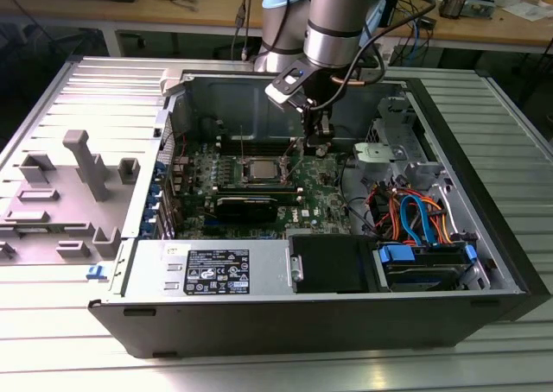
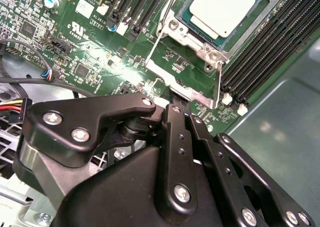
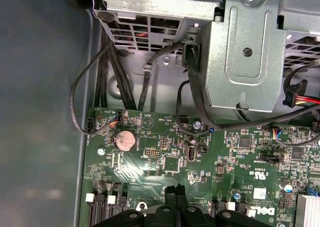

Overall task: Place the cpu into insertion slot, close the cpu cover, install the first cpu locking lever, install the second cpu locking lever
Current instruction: 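Close the cpu cover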

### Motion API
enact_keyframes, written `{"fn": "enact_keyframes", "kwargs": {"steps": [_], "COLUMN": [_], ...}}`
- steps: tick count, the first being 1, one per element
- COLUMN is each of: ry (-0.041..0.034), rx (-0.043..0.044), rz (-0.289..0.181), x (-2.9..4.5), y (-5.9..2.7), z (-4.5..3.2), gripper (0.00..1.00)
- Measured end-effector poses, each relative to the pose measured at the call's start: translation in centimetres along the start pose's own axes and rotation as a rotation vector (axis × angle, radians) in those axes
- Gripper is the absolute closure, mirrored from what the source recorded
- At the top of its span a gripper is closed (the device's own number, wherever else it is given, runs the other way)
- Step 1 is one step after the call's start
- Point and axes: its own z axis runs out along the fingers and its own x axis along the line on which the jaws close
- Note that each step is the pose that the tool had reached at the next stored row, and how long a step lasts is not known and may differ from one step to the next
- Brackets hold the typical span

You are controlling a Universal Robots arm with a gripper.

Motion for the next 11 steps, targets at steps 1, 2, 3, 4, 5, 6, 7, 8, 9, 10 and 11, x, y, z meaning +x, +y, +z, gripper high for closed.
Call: {"fn": "enact_keyframes", "kwargs": {"steps": [1,2,3,4,5,6,7,8,9,10,11], "ry": [0.0,0.0,0.0,0.0,0.0,0.0,0.0,0.0,0.0,0.0,0.0], "rx": [0.0,0.0,0.0,0.0001,0.0001,0.0001,0.0001,0.0,0.0,0.0,0.0], "rz": [0.0,0.0,0.0,0.0,0.0,0.0,0.0,0.0,0.0,0.0,0.0], "x": [0.0,0.0,0.0,0.01,0.01,0.02,0.03,0.03,0.04,0.05,0.05], "y": [-0.02,-0.03,-0.05,-0.09,-0.16,-0.22,-0.31,-0.34,-0.41,-0.51,-0.55], "z": [0.0,0.0,0.0,0.0,0.0,0.01,0.01,0.01,0.01,0.02,0.02], "gripper": [0.89,0.89,0.89,0.89,0.89,0.89,0.89,0.89,0.89,0.89,0.89]}}
